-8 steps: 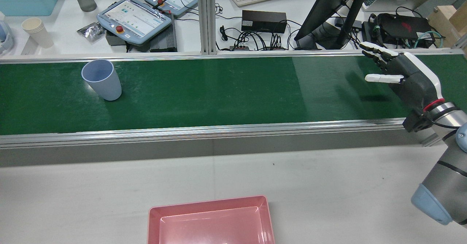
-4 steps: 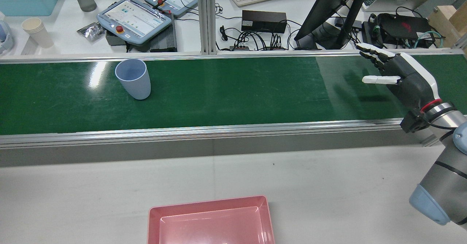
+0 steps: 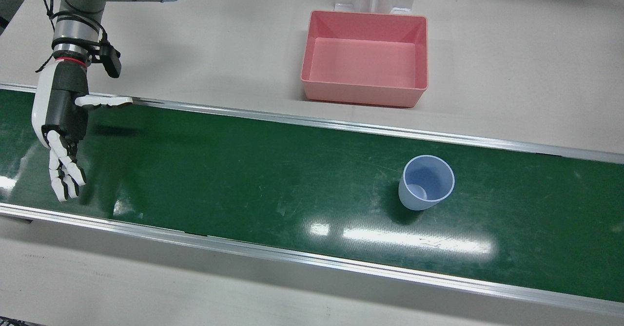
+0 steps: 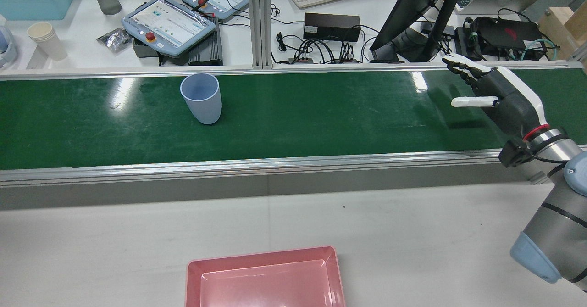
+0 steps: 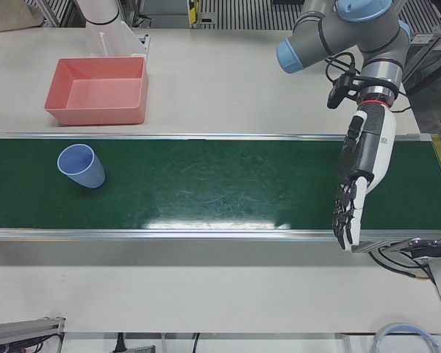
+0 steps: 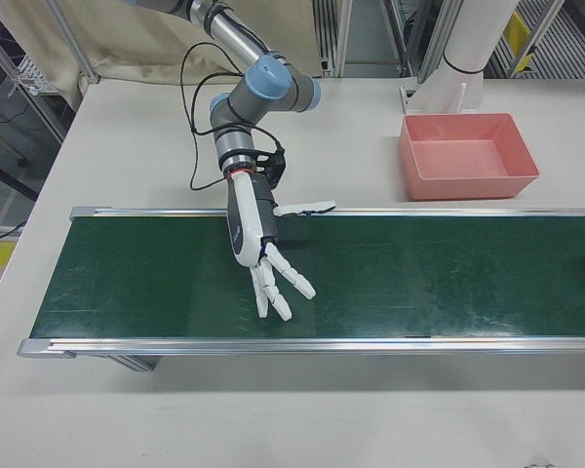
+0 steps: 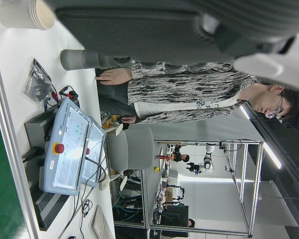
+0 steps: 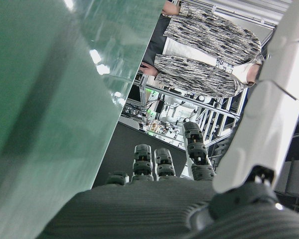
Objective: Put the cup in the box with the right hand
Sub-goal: 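Hold the open right hand in place as the blue cup approaches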
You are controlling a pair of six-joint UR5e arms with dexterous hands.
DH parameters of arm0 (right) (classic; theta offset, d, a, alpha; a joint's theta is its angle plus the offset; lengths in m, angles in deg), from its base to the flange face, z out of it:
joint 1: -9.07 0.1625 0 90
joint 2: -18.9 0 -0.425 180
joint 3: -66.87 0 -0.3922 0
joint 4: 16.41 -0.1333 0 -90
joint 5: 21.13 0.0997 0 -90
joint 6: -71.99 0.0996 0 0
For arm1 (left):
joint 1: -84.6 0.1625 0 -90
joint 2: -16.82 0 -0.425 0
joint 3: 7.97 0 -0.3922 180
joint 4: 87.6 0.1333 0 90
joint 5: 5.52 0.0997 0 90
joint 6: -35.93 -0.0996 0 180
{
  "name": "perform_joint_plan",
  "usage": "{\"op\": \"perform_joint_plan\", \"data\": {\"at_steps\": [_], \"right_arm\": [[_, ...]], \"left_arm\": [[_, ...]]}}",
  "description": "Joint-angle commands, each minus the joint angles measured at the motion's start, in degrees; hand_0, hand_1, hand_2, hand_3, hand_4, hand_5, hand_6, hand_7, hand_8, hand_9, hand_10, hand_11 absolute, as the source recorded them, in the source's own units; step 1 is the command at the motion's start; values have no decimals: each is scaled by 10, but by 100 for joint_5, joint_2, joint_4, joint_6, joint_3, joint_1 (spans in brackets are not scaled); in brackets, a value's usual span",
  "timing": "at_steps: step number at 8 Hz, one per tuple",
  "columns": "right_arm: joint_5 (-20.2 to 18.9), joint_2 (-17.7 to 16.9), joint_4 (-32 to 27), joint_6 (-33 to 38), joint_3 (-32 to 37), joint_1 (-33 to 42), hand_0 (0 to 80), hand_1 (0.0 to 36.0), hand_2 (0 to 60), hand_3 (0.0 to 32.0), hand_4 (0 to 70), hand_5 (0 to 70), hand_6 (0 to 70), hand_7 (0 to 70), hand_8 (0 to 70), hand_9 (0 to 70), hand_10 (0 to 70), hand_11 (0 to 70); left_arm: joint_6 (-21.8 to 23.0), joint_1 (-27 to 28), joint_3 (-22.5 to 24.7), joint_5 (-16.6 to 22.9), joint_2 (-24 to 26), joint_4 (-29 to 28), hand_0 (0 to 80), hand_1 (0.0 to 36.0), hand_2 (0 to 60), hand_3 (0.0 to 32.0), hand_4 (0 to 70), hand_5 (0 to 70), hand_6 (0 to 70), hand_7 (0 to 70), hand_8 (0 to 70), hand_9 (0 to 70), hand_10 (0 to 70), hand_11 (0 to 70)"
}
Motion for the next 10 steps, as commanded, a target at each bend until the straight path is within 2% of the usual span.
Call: {"op": "perform_joint_plan", "data": {"at_steps": [1,10], "right_arm": [[0,118,-5,-68,-15,-73,476,158,55,0,0,64,51,179,101,133,0,14],[9,250,3,-253,55,-240,476,157,74,0,0,61,57,212,105,142,0,13]], "left_arm": [[0,0,9,0,0,2,0,0,0,0,0,0,0,0,0,0,0,0],[0,0,0,0,0,2,0,0,0,0,0,0,0,0,0,0,0,0]]}}
